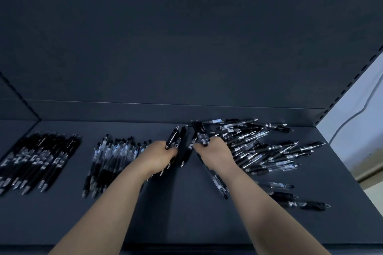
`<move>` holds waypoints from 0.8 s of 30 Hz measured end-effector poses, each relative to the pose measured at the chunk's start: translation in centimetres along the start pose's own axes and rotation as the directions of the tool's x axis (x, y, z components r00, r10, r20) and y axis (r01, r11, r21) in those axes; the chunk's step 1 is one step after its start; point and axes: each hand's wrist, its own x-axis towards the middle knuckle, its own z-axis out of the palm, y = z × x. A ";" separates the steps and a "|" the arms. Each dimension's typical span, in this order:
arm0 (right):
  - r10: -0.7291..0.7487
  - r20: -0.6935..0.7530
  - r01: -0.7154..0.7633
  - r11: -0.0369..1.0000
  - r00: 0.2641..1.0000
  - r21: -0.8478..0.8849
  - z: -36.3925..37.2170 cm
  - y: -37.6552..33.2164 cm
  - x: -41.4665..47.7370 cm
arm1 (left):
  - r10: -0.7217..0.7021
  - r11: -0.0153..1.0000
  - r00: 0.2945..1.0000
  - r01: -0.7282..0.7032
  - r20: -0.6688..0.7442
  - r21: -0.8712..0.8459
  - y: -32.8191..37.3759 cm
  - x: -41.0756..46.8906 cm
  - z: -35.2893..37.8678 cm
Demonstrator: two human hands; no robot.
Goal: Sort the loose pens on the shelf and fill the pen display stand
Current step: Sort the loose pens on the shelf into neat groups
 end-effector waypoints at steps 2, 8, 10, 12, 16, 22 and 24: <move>0.020 -0.031 -0.023 0.992 0.999 -0.120 1.0 -1.0 0.2 | 0.009 1.000 1.000 -0.009 -0.019 -0.014 -0.5 -0.5 -0.3; 0.017 -0.071 -0.042 0.925 0.997 -0.378 2.4 -3.4 0.4 | -0.025 0.989 0.996 0.012 -0.089 -0.149 -1.8 -2.3 -1.3; 0.045 -0.043 -0.058 0.937 0.998 -0.345 2.2 -3.4 0.5 | -0.035 0.962 0.995 0.008 -0.095 -0.272 -1.9 -3.0 -1.6; 0.063 -0.011 -0.064 0.973 0.998 -0.222 2.1 -3.4 0.2 | -0.045 0.932 0.994 0.005 -0.103 -0.363 -2.4 -3.6 -2.3; 0.029 0.068 -0.032 0.998 0.997 0.045 2.3 -3.8 -1.1 | -0.042 0.920 0.993 -0.005 -0.111 -0.393 -3.7 -4.4 -4.0; -0.110 0.207 0.077 0.984 0.972 0.162 7.1 -7.9 -3.1 | 0.045 0.980 0.936 -0.110 -0.349 -0.168 -6.7 -5.1 -8.5; -0.126 0.220 0.096 0.985 0.967 0.146 9.8 -9.8 -3.7 | 0.075 0.990 0.908 -0.119 -0.411 -0.081 -8.1 -5.4 -10.9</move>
